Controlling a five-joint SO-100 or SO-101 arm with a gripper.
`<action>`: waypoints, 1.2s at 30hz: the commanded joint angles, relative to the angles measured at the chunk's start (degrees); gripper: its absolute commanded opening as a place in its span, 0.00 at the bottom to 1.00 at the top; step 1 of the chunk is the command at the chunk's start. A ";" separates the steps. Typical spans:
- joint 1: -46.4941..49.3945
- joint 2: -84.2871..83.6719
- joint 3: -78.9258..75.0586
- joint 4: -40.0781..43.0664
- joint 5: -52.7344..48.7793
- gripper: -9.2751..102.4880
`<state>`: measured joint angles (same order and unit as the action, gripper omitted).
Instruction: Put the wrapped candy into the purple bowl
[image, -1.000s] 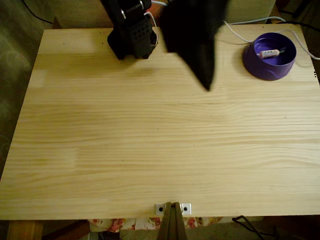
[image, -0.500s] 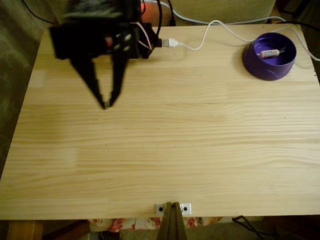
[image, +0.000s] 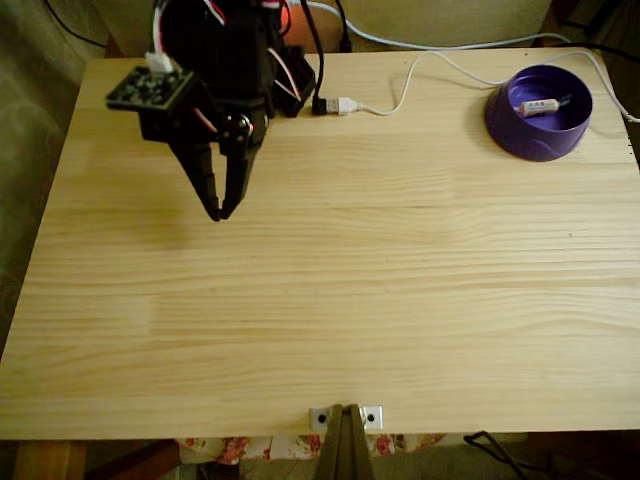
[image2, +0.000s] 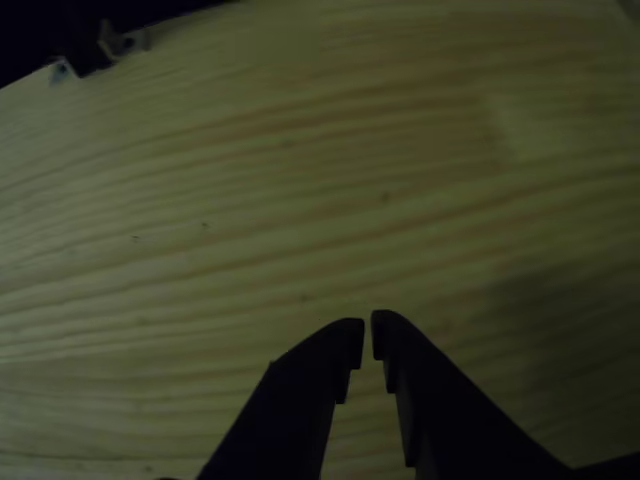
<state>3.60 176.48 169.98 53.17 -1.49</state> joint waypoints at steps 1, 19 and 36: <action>0.70 4.39 1.14 0.62 1.14 0.08; 2.90 4.39 1.41 0.70 3.52 0.08; 2.90 4.39 1.41 0.70 3.52 0.08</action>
<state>6.24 180.53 172.35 53.96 1.85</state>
